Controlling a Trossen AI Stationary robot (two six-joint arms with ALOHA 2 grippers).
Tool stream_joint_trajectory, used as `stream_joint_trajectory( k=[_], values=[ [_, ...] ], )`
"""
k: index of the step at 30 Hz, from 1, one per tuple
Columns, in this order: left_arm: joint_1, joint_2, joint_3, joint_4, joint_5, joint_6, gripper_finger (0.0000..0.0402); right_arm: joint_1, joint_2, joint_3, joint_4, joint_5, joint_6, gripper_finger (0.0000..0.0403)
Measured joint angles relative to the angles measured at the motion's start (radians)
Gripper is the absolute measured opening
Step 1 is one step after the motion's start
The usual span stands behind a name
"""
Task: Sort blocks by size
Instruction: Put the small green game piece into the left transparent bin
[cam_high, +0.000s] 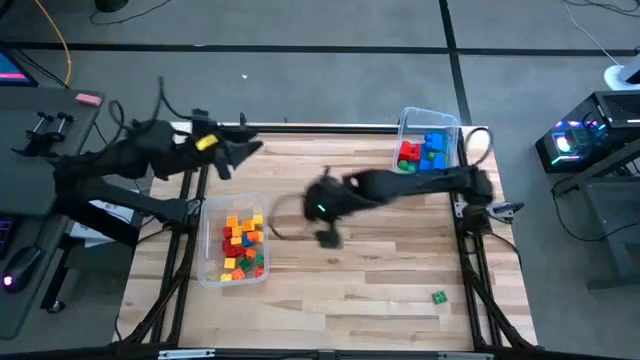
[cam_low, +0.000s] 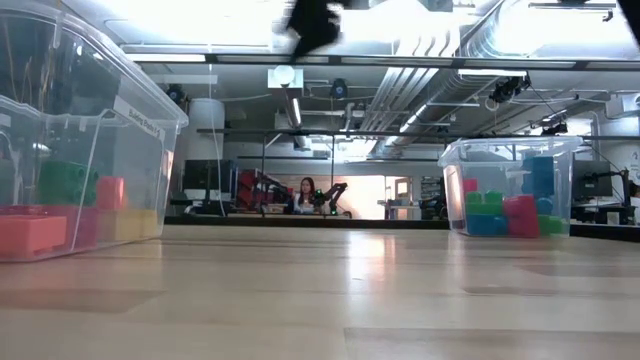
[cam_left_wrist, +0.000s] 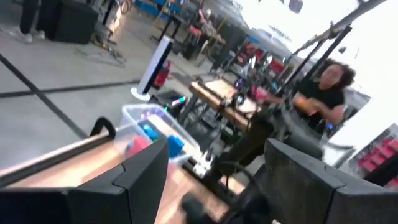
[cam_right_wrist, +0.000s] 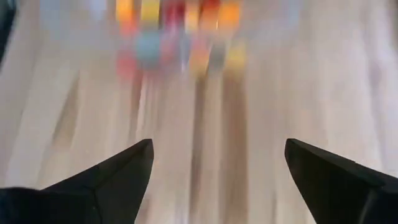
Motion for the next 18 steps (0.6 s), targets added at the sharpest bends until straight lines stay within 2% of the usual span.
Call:
stream_joint_trajectory(
  k=[2, 4, 7, 9, 12, 14, 16, 18],
  values=[
    [-0.008, 0.029, 0.000, -0.004, 0.004, 0.000, 0.0252, 0.042, -0.089, -0.146, -0.062, 0.012, 0.054, 0.0355],
    [-0.013, 0.051, 0.000, -0.005, 0.019, 0.017, 0.0252, 0.106, -0.211, -0.348, -0.057, 0.020, 0.156, 0.0352],
    [-0.014, 0.077, 0.000, -0.004, 0.095, 0.070, 0.0252, 0.241, -0.408, -0.634, -0.048, 0.019, 0.421, 0.0350],
    [-0.014, 0.086, 0.000, -0.006, 0.134, 0.110, 0.0252, 0.354, -0.514, -0.769, -0.057, -0.037, 0.622, 0.0350],
    [-0.015, 0.091, 0.000, -0.006, 0.150, 0.163, 0.0252, 0.526, -0.602, -0.887, -0.068, -0.159, 0.883, 0.0350],
    [-0.015, 0.091, 0.000, -0.005, 0.149, 0.188, 0.0252, 0.617, -0.610, -0.918, -0.066, -0.207, 0.960, 0.0350],
    [-0.014, 0.091, 0.000, -0.005, 0.148, 0.210, 0.0252, 0.688, -0.589, -0.929, -0.055, -0.234, 0.952, 0.0350],
    [-0.014, 0.091, 0.000, -0.005, 0.145, 0.226, 0.0252, 0.740, -0.564, -0.938, -0.035, -0.233, 0.874, 0.0350]
  ],
)
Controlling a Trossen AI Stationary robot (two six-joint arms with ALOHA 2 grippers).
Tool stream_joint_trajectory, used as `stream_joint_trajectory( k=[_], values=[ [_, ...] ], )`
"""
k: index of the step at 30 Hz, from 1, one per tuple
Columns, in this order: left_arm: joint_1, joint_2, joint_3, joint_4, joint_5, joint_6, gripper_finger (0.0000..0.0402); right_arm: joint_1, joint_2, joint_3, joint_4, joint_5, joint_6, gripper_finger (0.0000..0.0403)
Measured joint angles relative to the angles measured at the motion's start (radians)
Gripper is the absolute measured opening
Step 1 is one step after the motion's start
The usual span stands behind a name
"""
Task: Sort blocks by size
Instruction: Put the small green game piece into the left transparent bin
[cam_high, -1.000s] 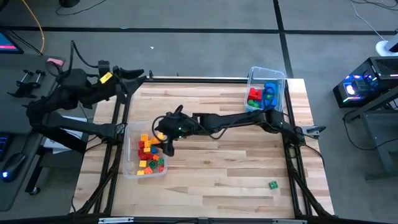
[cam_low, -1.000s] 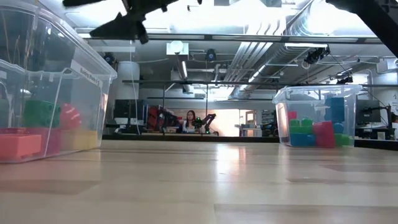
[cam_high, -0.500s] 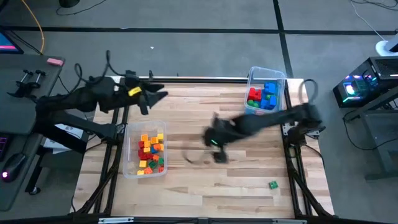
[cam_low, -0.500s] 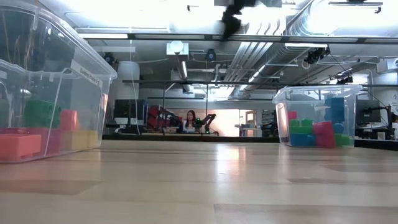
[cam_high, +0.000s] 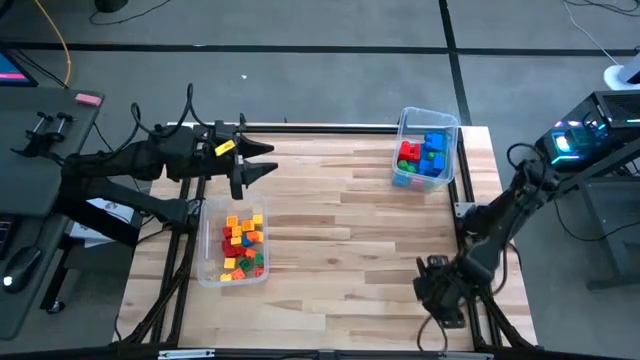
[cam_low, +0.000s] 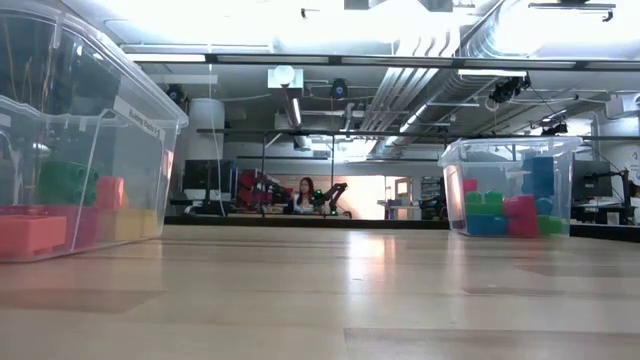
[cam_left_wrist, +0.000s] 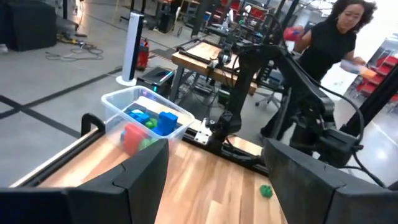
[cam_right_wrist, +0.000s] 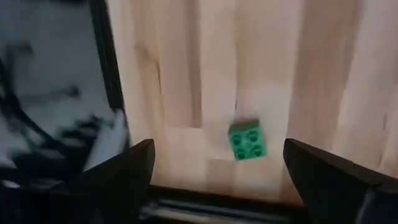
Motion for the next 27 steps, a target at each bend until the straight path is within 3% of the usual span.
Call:
stream_joint_trajectory(
  k=[4, 7, 17, 27],
  values=[
    [0.000, 0.000, 0.000, -0.001, 0.000, 0.021, 0.0252, 0.063, 0.069, -0.002, -0.011, 0.040, -0.158, 0.0350],
    [0.000, 0.000, 0.000, -0.002, -0.001, 0.029, 0.0252, 0.103, 0.125, -0.002, -0.025, 0.050, -0.179, 0.0350],
    [0.000, 0.000, 0.000, -0.002, -0.003, 0.006, 0.0252, 0.179, 0.204, -0.119, 0.094, 0.014, 0.033, 0.0350],
    [0.000, 0.000, 0.000, -0.003, -0.004, -0.027, 0.0252, 0.179, 0.203, -0.214, 0.205, 0.052, 0.020, 0.0349]
  ],
)
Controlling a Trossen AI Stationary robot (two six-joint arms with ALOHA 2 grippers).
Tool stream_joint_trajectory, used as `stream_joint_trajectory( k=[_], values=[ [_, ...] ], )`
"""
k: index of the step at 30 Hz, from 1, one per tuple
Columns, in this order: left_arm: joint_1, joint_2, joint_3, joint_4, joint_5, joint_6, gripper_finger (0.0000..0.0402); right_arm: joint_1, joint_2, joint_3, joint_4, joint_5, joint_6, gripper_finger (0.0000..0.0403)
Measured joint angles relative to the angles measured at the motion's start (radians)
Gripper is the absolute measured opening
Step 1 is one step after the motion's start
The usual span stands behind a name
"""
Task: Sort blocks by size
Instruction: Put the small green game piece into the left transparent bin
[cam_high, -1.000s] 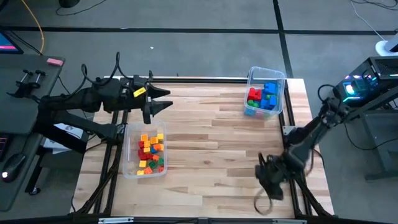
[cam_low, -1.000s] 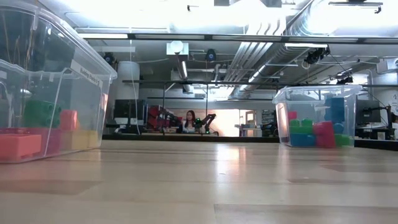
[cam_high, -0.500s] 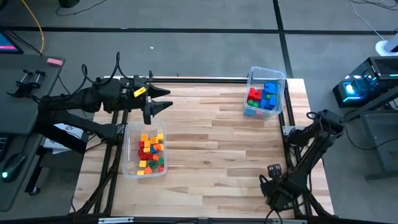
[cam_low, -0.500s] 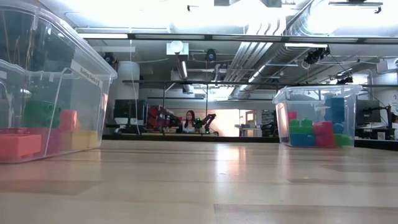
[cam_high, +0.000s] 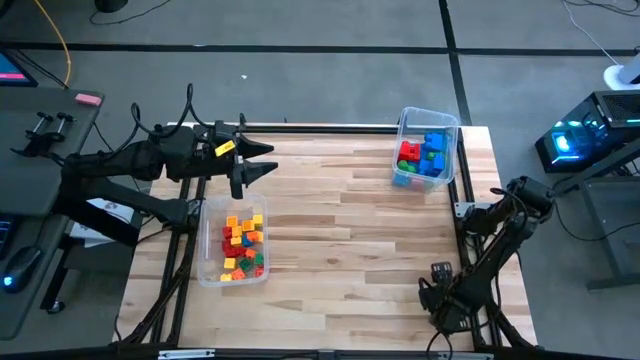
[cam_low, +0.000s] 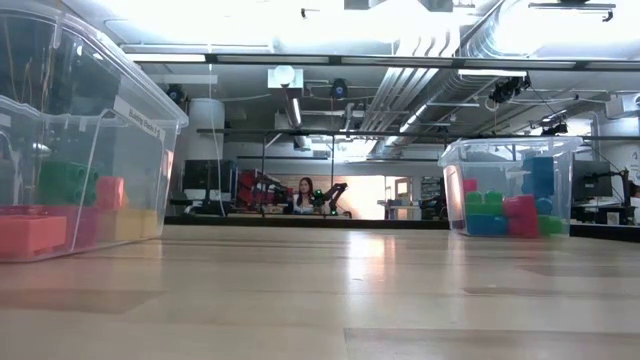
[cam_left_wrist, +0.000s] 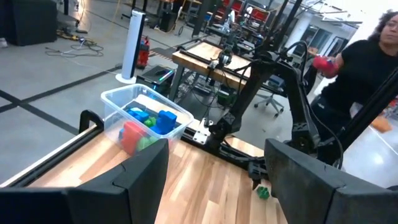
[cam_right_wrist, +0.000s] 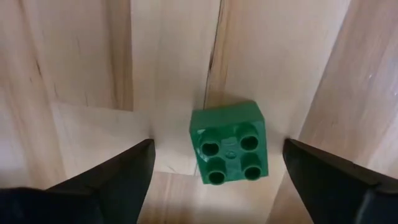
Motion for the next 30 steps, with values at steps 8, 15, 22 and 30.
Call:
stream_joint_trajectory(
  k=[8, 15, 22, 30],
  values=[
    [0.000, 0.000, 0.000, 0.000, -0.002, -0.024, 0.0252, -0.006, -0.001, -0.004, -0.025, 0.020, -0.053, 0.0242],
    [0.000, -0.027, 0.000, -0.005, 0.137, -0.042, 0.0252, -0.068, -0.010, 0.114, -0.116, 0.054, -0.124, 0.0136],
    [0.000, -0.132, 0.000, -0.021, 0.175, 0.003, 0.0252, -0.313, -0.041, 0.376, -0.100, 0.435, -0.440, 0.0136],
    [0.000, -0.219, 0.000, -0.108, 0.143, -0.001, 0.0252, -0.717, 0.109, 0.570, 0.473, 0.473, -0.947, 0.0136]
  ],
)
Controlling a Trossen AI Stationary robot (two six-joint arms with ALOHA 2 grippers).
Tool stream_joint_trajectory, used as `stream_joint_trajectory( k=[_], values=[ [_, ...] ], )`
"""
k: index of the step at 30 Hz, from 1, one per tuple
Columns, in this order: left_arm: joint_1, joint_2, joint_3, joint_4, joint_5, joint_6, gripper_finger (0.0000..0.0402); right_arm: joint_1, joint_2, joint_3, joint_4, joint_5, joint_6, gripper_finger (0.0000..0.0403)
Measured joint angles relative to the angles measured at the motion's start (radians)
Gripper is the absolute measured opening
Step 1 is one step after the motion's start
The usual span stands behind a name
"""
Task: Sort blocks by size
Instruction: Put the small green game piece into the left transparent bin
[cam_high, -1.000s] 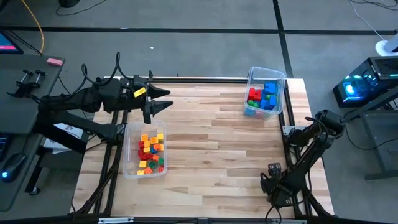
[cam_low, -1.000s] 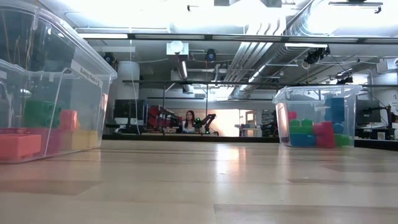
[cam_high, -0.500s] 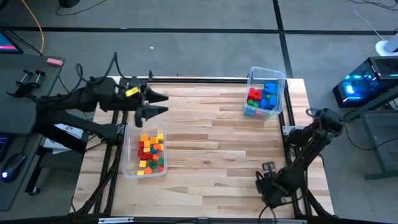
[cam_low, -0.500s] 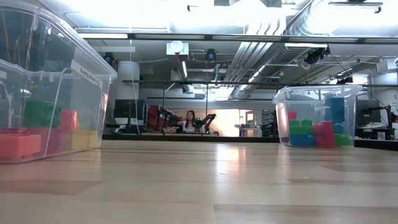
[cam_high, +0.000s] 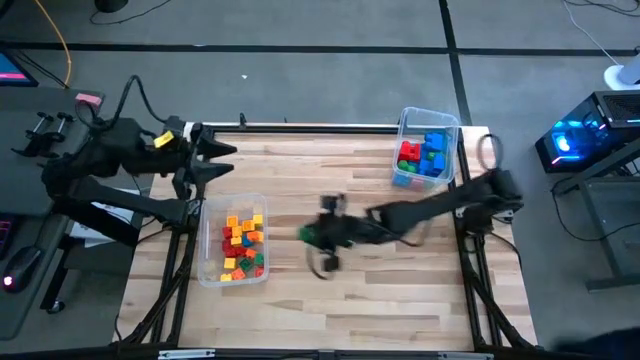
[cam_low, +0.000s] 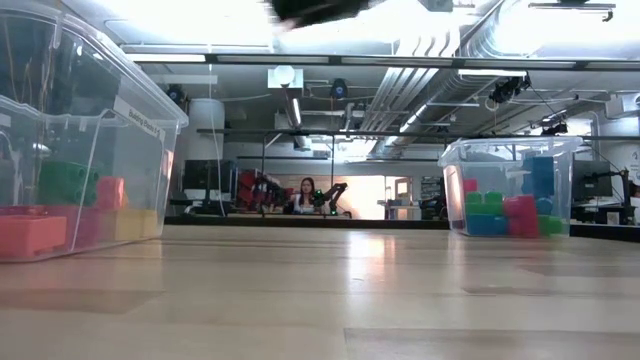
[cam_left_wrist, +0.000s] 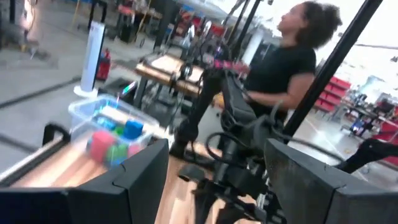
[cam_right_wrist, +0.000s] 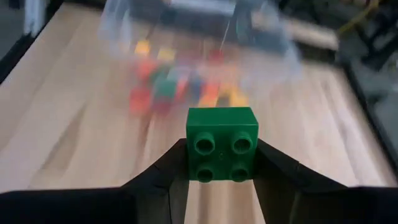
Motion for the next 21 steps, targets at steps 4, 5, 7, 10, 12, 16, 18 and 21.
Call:
stream_joint_trajectory(
  k=[4, 5, 7, 10, 12, 16, 18, 21],
  values=[
    [-0.001, -0.008, 0.000, -0.092, 0.000, -0.024, 0.0252, -0.090, 0.196, 0.212, 0.095, -0.098, -0.089, 0.0136],
    [-0.001, -0.008, 0.000, -0.105, 0.000, -0.022, 0.0252, -0.103, 0.243, 0.270, 0.106, -0.122, -0.088, 0.0136],
    [-0.001, -0.007, 0.000, -0.120, 0.000, -0.016, 0.0252, -0.123, 0.334, 0.390, 0.115, -0.161, -0.087, 0.0136],
    [-0.001, -0.007, 0.000, -0.128, 0.000, 0.013, 0.0252, -0.140, 0.460, 0.556, 0.117, -0.174, -0.086, 0.0136],
    [-0.001, -0.008, 0.000, -0.127, 0.000, 0.029, 0.0252, -0.144, 0.536, 0.655, 0.111, -0.185, -0.074, 0.0136],
    [-0.001, -0.018, 0.000, -0.128, 0.003, 0.051, 0.0252, -0.142, 0.653, 0.815, 0.075, -0.164, -0.014, 0.0174],
    [-0.001, -0.029, 0.000, -0.128, 0.005, 0.066, 0.0252, -0.140, 0.689, 0.872, 0.034, -0.127, 0.006, 0.0228],
    [0.000, -0.046, 0.000, -0.129, 0.005, 0.092, 0.0252, -0.142, 0.707, 0.933, -0.053, -0.095, 0.004, 0.0298]
  ],
)
